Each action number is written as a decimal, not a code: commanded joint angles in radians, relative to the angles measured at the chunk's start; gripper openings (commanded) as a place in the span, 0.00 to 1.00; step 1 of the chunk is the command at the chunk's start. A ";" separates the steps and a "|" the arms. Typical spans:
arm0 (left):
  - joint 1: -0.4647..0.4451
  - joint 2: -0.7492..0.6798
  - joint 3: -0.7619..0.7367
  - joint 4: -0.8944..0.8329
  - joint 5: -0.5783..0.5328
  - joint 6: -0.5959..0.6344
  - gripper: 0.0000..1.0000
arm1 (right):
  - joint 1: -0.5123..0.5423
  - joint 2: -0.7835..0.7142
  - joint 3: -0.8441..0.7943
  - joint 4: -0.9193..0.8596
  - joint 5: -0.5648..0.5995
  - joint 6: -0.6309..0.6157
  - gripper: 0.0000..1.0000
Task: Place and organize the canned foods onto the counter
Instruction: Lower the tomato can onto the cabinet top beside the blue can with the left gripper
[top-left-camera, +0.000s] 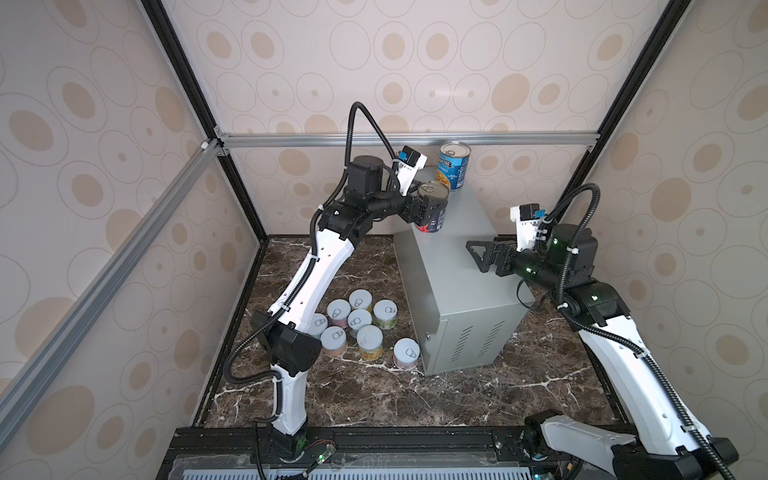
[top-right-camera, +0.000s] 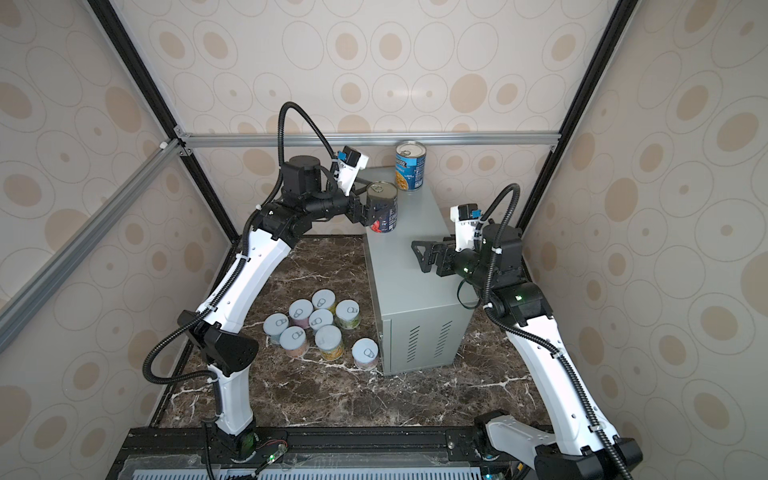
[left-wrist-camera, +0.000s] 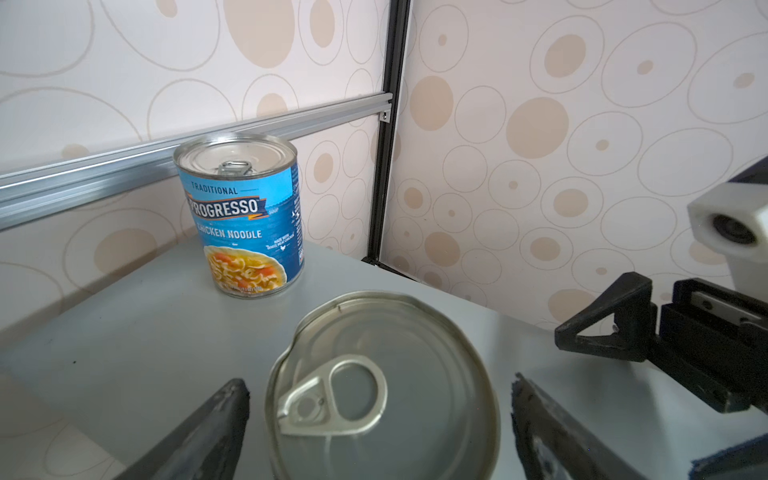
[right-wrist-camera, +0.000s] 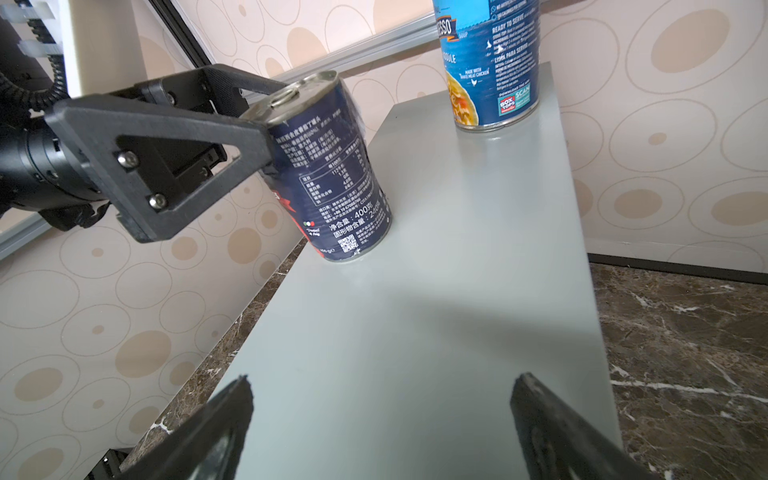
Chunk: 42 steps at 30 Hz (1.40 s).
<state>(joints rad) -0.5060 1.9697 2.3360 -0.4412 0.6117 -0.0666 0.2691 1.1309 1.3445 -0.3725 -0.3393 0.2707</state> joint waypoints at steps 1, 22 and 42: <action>-0.008 -0.051 -0.050 0.088 0.010 -0.004 0.98 | 0.005 -0.027 -0.015 0.019 0.005 -0.001 1.00; -0.018 -0.048 -0.201 0.257 -0.112 0.025 0.67 | 0.005 -0.100 -0.049 -0.010 0.016 -0.008 1.00; 0.116 0.186 -0.022 0.383 -0.068 0.012 0.53 | 0.005 -0.181 -0.099 -0.029 0.000 -0.007 1.00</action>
<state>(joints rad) -0.4183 2.1143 2.2837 -0.0887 0.5243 -0.0685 0.2691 0.9646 1.2583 -0.3992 -0.3222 0.2649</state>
